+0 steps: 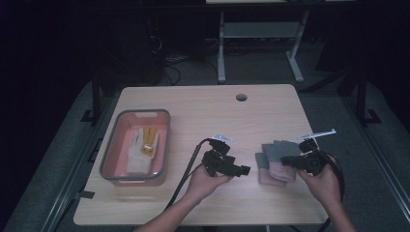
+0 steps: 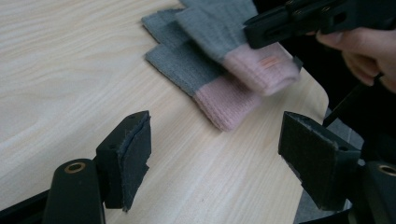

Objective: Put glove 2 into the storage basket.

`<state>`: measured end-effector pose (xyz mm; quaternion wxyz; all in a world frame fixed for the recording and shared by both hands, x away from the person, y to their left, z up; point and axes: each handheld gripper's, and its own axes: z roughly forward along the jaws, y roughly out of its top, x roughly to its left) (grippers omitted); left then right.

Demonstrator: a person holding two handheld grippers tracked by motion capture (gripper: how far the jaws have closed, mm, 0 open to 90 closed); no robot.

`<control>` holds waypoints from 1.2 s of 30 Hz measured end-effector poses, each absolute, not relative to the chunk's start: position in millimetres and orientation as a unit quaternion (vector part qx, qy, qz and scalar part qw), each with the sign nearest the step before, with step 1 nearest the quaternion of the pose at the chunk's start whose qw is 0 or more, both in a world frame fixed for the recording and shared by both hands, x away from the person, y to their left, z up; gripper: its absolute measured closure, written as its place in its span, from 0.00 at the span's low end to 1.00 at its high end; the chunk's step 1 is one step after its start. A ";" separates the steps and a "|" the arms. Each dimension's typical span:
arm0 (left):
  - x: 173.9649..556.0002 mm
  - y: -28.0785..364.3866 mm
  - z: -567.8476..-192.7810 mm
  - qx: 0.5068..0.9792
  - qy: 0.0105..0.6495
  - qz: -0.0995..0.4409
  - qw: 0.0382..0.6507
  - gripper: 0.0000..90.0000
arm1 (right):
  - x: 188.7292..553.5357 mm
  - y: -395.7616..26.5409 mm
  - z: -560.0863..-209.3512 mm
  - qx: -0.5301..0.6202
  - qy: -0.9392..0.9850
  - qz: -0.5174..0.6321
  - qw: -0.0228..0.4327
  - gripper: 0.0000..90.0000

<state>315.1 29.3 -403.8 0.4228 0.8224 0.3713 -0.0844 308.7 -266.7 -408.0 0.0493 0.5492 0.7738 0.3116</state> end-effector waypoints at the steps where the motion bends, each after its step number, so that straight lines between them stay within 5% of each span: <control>1: 315.6 30.0 -403.8 0.820 0.374 -0.087 0.424 0.28 | 309.7 -263.8 -408.8 0.547 0.776 0.312 0.047 0.92; 21: 316.6 28.7 -409.4 0.816 0.380 -0.091 0.426 0.28 | 317.8 -246.2 -429.4 0.541 0.787 0.296 0.032 0.91; 36: 322.7 2.8 -422.4 0.809 0.392 -0.116 0.422 0.29 | 311.5 -273.6 -424.0 0.561 0.751 0.347 0.024 0.74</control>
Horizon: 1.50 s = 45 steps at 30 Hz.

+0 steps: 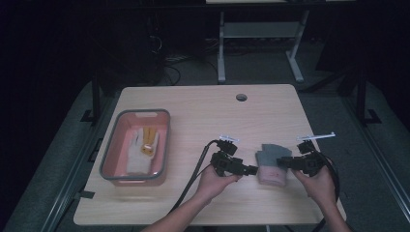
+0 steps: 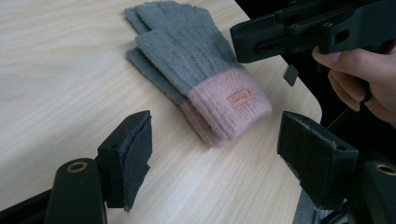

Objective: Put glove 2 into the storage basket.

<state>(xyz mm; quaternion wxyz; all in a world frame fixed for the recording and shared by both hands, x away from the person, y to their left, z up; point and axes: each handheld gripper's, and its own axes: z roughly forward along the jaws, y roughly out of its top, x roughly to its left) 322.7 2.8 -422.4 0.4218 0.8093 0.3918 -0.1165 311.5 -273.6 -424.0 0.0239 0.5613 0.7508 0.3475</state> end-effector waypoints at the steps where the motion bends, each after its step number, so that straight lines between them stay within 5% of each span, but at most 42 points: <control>1: 323.4 0.4 -424.1 0.808 0.392 -0.122 0.422 0.30 | 311.1 -275.3 -424.1 0.564 0.747 0.350 0.023 0.73; 16: 331.4 -31.8 -448.6 0.797 0.413 -0.147 0.416 0.36 | 305.9 -298.5 -435.3 0.596 0.713 0.369 0.003 0.62; 45: 336.4 -46.9 -470.3 0.775 0.458 -0.191 0.392 0.50 | 310.0 -303.9 -466.8 0.636 0.668 0.383 -0.042 0.60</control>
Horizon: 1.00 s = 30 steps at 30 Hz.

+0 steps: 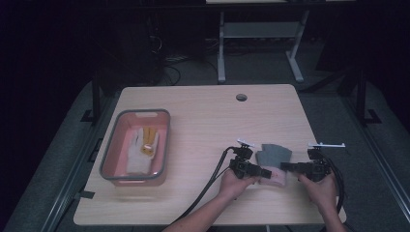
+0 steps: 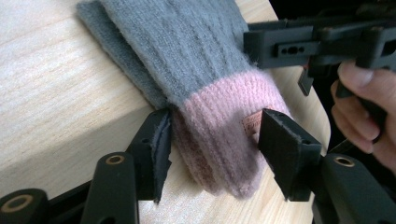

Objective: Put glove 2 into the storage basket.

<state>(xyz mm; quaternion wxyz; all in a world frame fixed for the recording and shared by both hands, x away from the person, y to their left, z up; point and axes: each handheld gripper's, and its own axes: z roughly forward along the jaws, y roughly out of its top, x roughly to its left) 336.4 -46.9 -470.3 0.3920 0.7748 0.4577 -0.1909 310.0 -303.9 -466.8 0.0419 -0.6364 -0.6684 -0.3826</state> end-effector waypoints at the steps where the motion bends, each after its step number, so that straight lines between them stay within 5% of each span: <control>1: 336.6 -46.8 -470.7 0.772 0.462 -0.191 0.392 0.51 | 309.8 -304.4 -468.0 -0.639 -0.663 -0.387 0.048 0.61; 8: 337.4 -48.7 -472.1 0.762 0.474 -0.202 0.391 0.55 | 308.0 -302.6 -470.0 -0.642 -0.654 -0.397 0.050 0.65; 21: 343.9 -48.7 -476.3 0.754 0.471 -0.225 0.399 0.68 | 309.0 -299.5 -473.4 -0.645 -0.639 -0.414 0.068 0.85; 30: 344.8 -45.8 -473.4 0.757 0.463 -0.220 0.404 0.72 | 308.5 -300.4 -468.0 -0.642 -0.634 -0.423 0.076 0.88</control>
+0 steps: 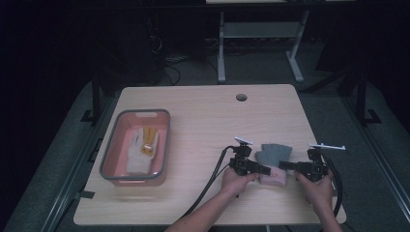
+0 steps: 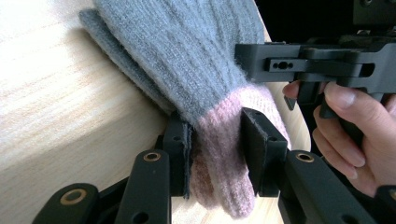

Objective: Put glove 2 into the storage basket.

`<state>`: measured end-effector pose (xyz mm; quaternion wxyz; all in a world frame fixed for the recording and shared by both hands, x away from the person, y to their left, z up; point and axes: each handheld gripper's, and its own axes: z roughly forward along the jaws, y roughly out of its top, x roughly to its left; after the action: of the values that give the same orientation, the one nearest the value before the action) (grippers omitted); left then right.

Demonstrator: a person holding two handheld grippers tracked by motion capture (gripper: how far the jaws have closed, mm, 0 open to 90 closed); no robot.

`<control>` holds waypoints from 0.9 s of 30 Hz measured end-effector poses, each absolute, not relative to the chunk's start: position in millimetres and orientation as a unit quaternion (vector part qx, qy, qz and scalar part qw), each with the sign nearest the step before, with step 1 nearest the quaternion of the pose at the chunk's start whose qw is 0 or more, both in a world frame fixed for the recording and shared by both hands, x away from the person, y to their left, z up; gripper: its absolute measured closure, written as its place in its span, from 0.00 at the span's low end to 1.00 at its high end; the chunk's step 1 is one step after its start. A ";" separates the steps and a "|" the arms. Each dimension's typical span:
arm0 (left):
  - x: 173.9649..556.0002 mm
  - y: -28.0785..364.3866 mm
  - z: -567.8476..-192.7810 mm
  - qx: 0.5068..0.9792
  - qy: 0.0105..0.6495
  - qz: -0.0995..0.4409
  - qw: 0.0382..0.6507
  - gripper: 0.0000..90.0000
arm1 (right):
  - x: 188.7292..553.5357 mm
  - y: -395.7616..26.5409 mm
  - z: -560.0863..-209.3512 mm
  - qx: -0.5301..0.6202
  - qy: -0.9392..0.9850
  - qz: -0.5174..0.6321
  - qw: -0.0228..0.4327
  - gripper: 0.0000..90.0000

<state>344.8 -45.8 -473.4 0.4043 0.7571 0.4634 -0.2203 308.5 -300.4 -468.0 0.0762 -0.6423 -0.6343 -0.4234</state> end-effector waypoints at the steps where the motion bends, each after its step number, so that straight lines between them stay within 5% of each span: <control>1: 345.0 -45.3 -472.4 0.756 0.465 -0.219 0.405 0.72 | 308.7 -300.1 -467.1 -0.640 -0.635 -0.426 0.075 0.88; 27: 347.5 12.8 -429.5 0.747 0.455 -0.199 0.442 0.75 | 321.9 -256.4 -423.4 -0.596 -0.651 -0.463 0.085 0.88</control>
<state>347.5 12.8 -429.5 0.4418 0.7472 0.4549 -0.1990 321.9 -256.4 -423.4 0.0849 -0.5957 -0.6507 -0.4632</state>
